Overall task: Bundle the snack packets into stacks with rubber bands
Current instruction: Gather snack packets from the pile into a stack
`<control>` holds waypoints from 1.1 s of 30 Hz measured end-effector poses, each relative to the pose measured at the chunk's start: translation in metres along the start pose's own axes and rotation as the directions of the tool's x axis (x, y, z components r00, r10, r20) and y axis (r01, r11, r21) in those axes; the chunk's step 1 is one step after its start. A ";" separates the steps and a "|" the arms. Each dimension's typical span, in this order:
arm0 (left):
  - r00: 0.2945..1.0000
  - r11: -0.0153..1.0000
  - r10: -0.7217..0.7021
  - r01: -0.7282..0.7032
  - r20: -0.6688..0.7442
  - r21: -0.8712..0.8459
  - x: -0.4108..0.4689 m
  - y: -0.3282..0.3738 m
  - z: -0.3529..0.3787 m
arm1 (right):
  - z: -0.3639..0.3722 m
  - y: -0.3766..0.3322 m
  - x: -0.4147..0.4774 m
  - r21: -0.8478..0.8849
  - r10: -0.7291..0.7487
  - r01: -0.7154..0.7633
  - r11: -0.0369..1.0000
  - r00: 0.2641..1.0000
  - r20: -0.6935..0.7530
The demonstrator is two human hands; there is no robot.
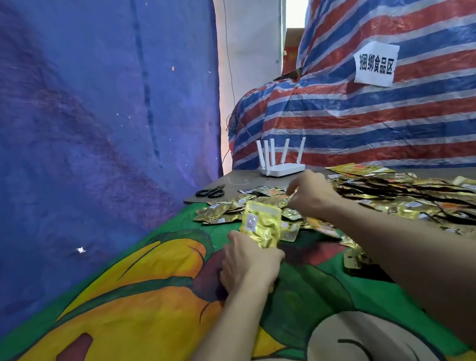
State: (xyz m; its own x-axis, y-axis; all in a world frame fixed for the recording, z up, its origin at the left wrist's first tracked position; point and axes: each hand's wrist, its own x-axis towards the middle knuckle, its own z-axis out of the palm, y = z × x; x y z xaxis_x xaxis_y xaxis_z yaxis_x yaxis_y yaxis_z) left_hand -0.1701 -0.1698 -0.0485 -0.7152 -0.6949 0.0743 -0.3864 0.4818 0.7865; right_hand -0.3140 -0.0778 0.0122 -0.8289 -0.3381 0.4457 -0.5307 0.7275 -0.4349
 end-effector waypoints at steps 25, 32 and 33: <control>0.999 0.883 -0.035 0.013 -0.037 -0.468 0.024 -0.016 0.000 | -0.002 0.000 -0.026 0.139 0.082 -0.107 0.984 0.982 0.170; 0.934 0.629 0.077 0.225 0.348 -0.744 0.000 -0.004 -0.015 | -0.080 -0.011 -0.126 0.572 0.114 -0.114 0.812 0.993 0.036; 0.913 0.614 0.101 0.254 0.395 -0.747 -0.008 0.000 -0.017 | -0.089 -0.011 -0.141 0.608 0.126 -0.128 0.783 0.991 0.046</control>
State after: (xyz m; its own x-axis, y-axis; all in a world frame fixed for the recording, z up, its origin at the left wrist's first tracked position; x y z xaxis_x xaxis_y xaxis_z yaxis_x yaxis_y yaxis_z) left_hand -0.1547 -0.1733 -0.0391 -0.9222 -0.3751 -0.0943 0.0155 -0.2794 0.9601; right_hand -0.1752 0.0155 0.0238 -0.8965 -0.2708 0.3507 -0.4174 0.2503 -0.8736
